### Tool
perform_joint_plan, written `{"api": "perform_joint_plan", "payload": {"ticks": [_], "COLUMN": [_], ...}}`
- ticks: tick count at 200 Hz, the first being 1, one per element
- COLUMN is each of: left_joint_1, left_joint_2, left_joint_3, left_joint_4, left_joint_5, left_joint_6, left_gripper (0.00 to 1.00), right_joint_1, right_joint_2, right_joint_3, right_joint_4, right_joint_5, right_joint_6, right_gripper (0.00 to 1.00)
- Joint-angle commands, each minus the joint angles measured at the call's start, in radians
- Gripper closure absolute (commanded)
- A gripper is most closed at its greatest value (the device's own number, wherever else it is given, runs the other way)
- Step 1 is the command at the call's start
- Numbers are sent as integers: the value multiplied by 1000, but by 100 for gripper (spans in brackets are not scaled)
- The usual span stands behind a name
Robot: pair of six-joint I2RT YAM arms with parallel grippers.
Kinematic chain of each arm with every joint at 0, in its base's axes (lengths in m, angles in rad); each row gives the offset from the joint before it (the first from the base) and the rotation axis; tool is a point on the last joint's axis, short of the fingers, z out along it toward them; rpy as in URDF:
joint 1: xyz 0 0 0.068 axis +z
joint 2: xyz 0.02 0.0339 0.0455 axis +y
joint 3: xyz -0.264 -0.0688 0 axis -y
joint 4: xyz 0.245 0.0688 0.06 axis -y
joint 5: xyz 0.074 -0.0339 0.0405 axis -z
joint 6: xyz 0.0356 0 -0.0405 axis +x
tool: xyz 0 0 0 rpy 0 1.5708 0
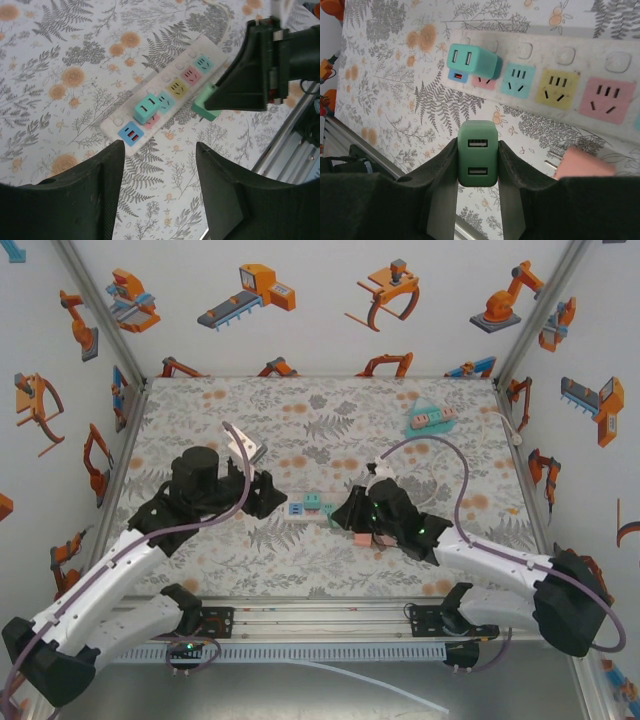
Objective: Pull the plug off the socket
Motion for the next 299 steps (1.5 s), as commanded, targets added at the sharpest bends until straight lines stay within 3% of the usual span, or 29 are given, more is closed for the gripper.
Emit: {"api": "perform_joint_plan", "payload": {"ticks": [1, 15, 46, 122, 248, 299], "left_joint_1": [-6, -8, -10, -10, -11, -11], "left_joint_2": [-42, -53, -55, -50, -25, -23], "left_joint_3": [-20, -21, -29, -51, -65, -65], "left_joint_4": [-26, -30, -32, -14, 17, 17], "left_joint_5": [42, 48, 48, 36, 17, 12], "left_joint_6": [118, 126, 131, 121, 81, 76], "left_gripper": [35, 34, 20, 3, 1, 2], "right_joint_1": [41, 69, 107, 134, 147, 147], "right_joint_2": [47, 80, 136, 213, 237, 205], "right_joint_3": [-24, -35, -47, -78, -86, -90], "right_joint_4": [125, 151, 165, 175, 132, 98], "right_joint_5": [110, 164, 232, 278, 305, 318], "right_joint_6": [98, 129, 178, 224, 282, 279], "right_gripper": [100, 99, 97, 85, 59, 56]}}
